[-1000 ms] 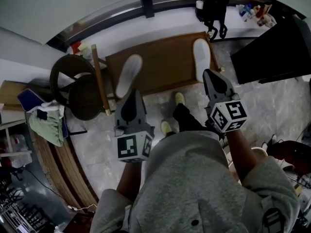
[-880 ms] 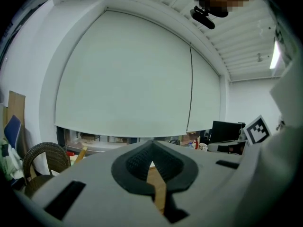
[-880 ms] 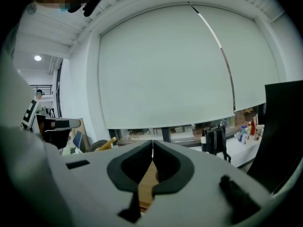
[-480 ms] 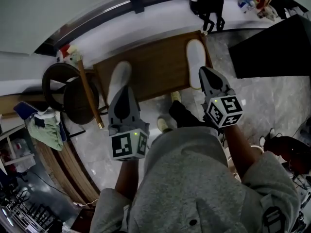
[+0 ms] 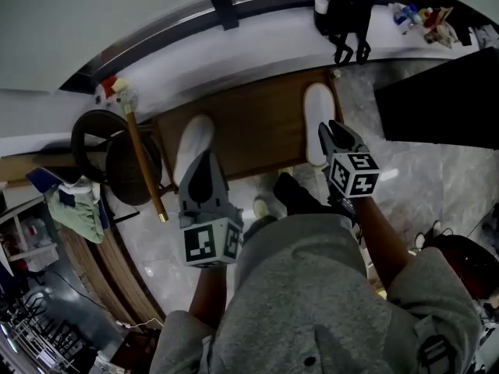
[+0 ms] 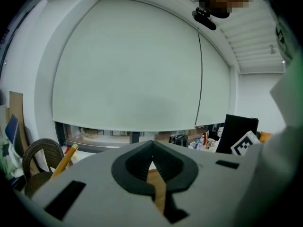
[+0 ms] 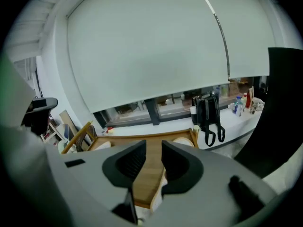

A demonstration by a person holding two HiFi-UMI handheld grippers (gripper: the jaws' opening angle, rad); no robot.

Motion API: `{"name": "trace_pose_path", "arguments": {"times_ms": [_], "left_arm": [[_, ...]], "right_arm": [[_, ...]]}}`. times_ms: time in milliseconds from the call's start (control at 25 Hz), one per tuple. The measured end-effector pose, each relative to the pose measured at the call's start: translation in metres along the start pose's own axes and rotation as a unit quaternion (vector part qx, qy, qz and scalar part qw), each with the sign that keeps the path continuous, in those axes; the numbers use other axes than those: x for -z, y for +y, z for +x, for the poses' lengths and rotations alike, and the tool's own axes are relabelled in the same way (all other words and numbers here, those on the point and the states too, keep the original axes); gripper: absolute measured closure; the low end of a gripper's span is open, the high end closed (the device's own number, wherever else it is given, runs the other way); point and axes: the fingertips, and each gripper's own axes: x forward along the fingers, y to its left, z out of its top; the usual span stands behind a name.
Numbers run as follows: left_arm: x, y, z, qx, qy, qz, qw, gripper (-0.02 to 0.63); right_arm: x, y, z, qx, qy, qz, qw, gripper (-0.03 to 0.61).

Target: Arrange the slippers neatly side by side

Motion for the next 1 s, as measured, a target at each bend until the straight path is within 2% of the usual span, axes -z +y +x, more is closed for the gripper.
{"name": "trace_pose_path", "arguments": {"times_ms": [120, 240, 440, 760, 1000], "left_arm": [[0.002, -0.001, 0.007, -0.011, 0.006, -0.004, 0.9999, 0.6], [0.008, -0.001, 0.012, -0.022, 0.015, -0.002, 0.9996, 0.601], [0.016, 0.004, 0.019, -0.04, 0.035, -0.003, 0.9986, 0.6], [0.016, 0.006, 0.022, -0.06, 0.045, 0.005, 0.9972, 0.601], [0.014, 0.001, 0.023, -0.061, 0.05, 0.01, 0.9969, 0.6]], "right_arm": [[0.015, -0.022, 0.022, 0.025, 0.03, -0.003, 0.999, 0.459], [0.035, -0.04, 0.043, 0.046, 0.059, -0.001, 0.997, 0.451], [0.07, -0.049, 0.073, 0.05, 0.113, 0.008, 0.992, 0.442], [0.1, -0.068, 0.092, 0.071, 0.143, 0.035, 0.987, 0.437], [0.106, -0.075, 0.105, 0.083, 0.158, 0.058, 0.982, 0.442]]}}
